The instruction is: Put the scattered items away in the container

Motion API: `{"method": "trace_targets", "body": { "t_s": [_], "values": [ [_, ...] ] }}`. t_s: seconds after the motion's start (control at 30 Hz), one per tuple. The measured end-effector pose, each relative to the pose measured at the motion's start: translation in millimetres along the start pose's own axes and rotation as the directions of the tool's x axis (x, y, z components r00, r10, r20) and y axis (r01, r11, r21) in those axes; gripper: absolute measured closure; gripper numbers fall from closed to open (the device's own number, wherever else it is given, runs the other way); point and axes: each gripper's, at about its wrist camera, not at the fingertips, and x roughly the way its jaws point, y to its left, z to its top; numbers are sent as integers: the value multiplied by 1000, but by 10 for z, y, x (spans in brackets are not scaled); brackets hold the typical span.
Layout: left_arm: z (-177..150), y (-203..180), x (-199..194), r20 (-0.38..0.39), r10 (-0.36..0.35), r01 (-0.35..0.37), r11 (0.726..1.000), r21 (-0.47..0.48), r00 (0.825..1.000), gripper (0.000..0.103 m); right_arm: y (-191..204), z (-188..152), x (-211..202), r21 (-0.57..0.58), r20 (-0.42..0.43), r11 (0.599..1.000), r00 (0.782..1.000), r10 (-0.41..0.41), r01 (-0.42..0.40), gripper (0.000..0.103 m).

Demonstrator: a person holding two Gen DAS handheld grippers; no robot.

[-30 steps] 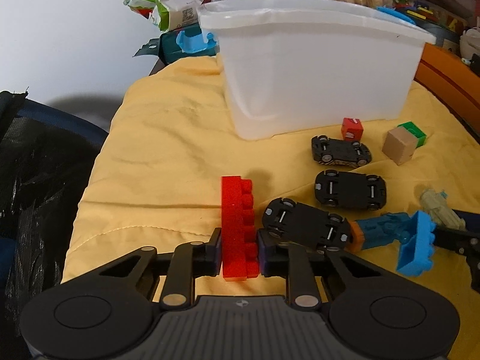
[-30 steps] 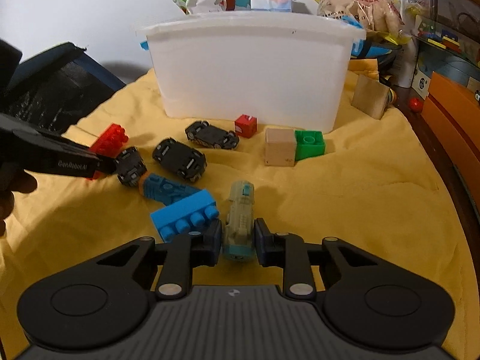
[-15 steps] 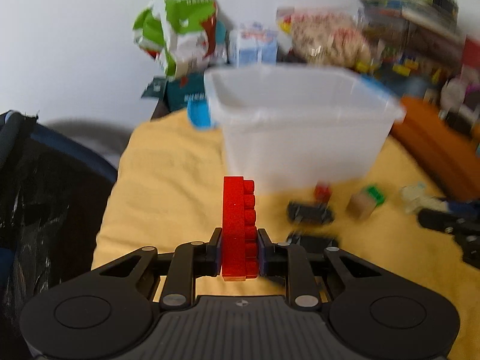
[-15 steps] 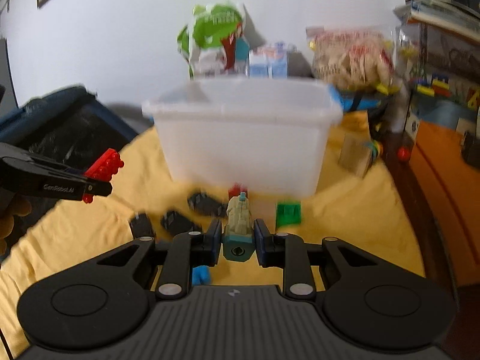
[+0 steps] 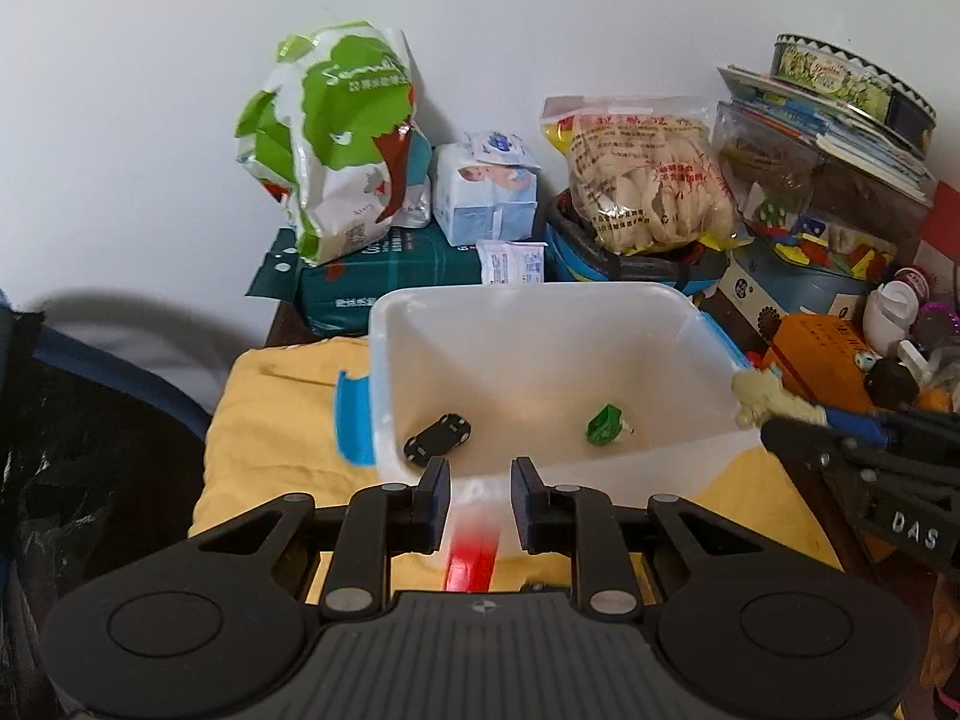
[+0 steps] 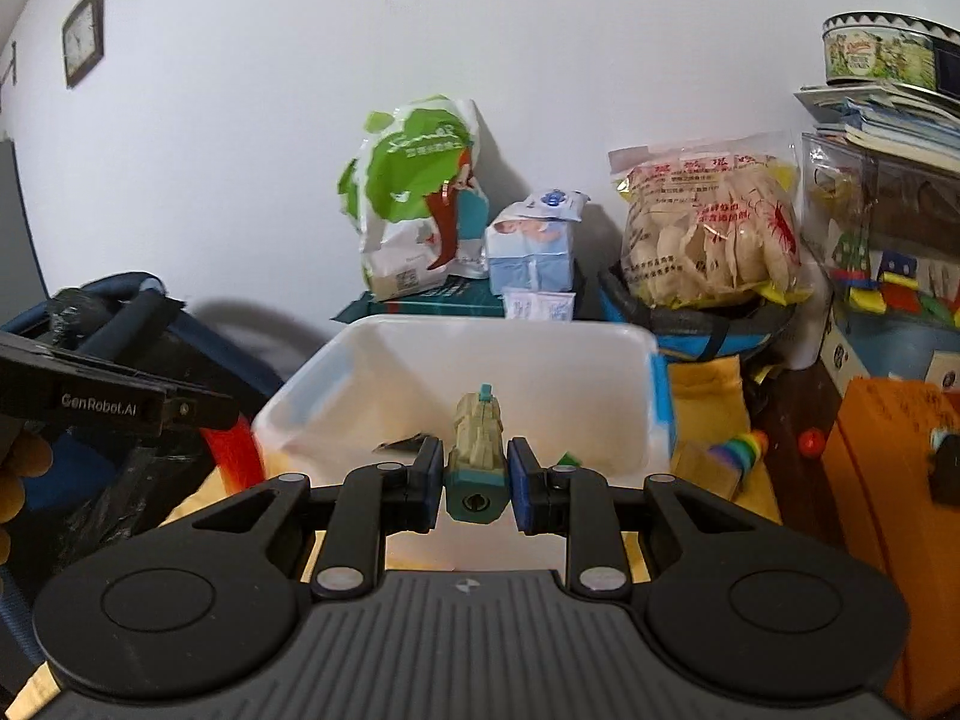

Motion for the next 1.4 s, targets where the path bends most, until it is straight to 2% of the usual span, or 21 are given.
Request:
{"method": "trace_targets", "body": {
  "t_s": [0.27, 0.4, 0.43, 0.47, 0.5, 0.53, 0.6, 0.63, 0.7, 0.8, 0.93, 1.03, 1.13, 1.23, 1.3, 1.33, 1.37, 1.4],
  "values": [
    [131, -15, 380, -48, 57, -56, 998, 2, 997, 78, -185, 176, 441, -25, -64, 999, 998, -29, 28, 77],
    [27, -23, 93, 34, 21, -22, 999, 25, 999, 76, -162, 232, 335, -30, -9, 999, 1000, -12, 11, 77],
    [-65, -37, -6, 54, 4, -6, 999, 38, 999, 65, -148, 234, 264, -29, 12, 1000, 1000, -2, 2, 77],
    [-207, -59, -98, 61, -1, -2, 998, 55, 998, 41, -130, 227, 181, -27, 30, 1000, 1000, 9, -9, 77],
    [-329, -70, -148, 66, 6, -10, 998, 66, 998, 32, -110, 213, 85, -26, 49, 1000, 999, 18, -17, 77],
    [-529, -78, -199, 78, 20, -25, 998, 65, 997, 27, -93, 185, -18, -25, 68, 999, 997, 26, -24, 77],
    [-864, -110, -151, 30, 41, -43, 996, 83, 999, 28, -61, 103, -184, -22, 86, 999, 996, 31, -29, 77],
    [-1027, -125, -98, 1, 58, -58, 995, 82, 998, 34, -50, 40, -255, -16, 84, 999, 996, 33, -32, 77],
    [-1310, -151, 30, -56, 83, -79, 995, 68, 995, 40, -32, -88, -349, -6, 71, 999, 997, 34, -34, 77],
    [-1535, -208, 219, -117, 102, -95, 994, 60, 988, 40, 16, -309, -449, -21, 42, 999, 999, 32, -31, 77],
    [-1567, -194, 462, -152, 137, -135, 991, 20, 979, 40, 27, -500, -496, -14, -1, 999, 999, 34, -34, 77],
    [-1547, -123, 582, -179, 116, -128, 990, -60, 977, 42, 43, -543, -531, -23, -4, 999, 999, 33, -33, 77],
    [-1516, -216, 600, -175, 112, -125, 990, -65, 978, 42, 31, -551, -558, -16, 0, 999, 1000, 30, -30, 77],
    [-1562, -262, 712, -219, 96, -114, 991, -75, 971, 42, 22, -562, -577, -11, 7, 1000, 1000, 27, -27, 77],
    [-1581, -300, 747, -217, 113, -129, 990, -63, 970, 42, 23, -573, -587, -5, 8, 1000, 1000, 30, -29, 77],
    [-1585, -308, 750, -210, 119, -134, 989, -58, 970, 47, 28, -578, -592, -6, 9, 1000, 1000, 30, -30, 77],
    [-1587, -307, 745, -198, 122, -136, 989, -57, 973, 61, 33, -583, -595, -8, 9, 999, 999, 31, -31, 77],
    [-1587, -302, 744, -194, 124, -137, 989, -54, 973, 66, 37, -591, -598, -9, 9, 999, 999, 33, -33, 77]
  ]
}}
